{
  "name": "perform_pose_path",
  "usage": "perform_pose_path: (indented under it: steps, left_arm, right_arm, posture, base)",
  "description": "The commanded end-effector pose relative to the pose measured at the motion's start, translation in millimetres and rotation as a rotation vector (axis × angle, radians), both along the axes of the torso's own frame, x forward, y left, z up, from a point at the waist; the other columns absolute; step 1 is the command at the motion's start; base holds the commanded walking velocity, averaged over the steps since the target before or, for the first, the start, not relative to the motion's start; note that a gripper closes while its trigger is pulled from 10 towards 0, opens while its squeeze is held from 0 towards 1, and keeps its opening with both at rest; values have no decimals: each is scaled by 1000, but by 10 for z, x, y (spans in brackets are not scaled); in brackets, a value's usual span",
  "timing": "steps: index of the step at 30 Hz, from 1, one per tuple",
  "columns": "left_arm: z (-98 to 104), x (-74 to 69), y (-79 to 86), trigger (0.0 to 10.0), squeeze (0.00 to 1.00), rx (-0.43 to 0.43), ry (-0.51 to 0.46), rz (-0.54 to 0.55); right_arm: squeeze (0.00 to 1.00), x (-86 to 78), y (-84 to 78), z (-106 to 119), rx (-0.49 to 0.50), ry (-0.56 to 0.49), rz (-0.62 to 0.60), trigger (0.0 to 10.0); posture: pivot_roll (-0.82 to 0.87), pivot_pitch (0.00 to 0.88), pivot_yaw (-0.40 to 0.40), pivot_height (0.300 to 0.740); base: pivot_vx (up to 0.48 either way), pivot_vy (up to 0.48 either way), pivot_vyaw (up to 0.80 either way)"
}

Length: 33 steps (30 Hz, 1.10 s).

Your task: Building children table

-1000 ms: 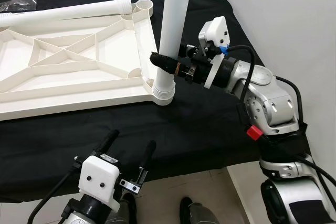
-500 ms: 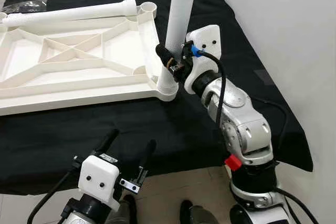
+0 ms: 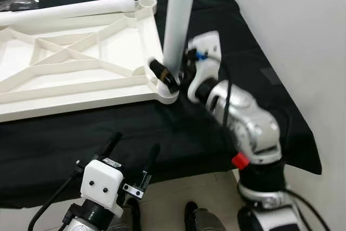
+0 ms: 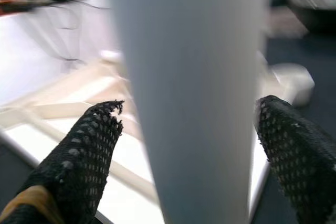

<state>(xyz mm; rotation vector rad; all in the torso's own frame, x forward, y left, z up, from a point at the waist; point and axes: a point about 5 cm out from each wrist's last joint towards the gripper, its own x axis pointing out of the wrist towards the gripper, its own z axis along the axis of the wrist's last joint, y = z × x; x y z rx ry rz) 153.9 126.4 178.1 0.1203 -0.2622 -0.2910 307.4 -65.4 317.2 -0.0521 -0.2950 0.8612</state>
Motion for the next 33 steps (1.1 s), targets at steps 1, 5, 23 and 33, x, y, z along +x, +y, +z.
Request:
perform_pose_path:
  steps: [1,5,23,33]
  left_arm:
    - [-56,-22,-2,10000,0,7,29,0]
    - [-50,-28,-4,10000,0,7,29,0]
    - [-50,-60,-14,10000,0,8,35,-4]
    - [-61,-58,-23,10000,0,9,35,-4]
  right_arm:
    - [0,-113,38,43,-46,-45,194,10000]
    - [0,-113,-18,62,-101,-66,264,10000]
    - [0,25,-60,-208,-171,57,241,0]
    - [0,19,-262,-1189,-153,501,-586,0]
  posture:
    - [39,344,-66,740]
    - [43,351,-69,740]
    - [45,358,-69,740]
    - [47,355,-88,740]
  base:
    - [0,0,0]
    - [0,0,0]
    - [0,0,0]
    - [0,0,0]
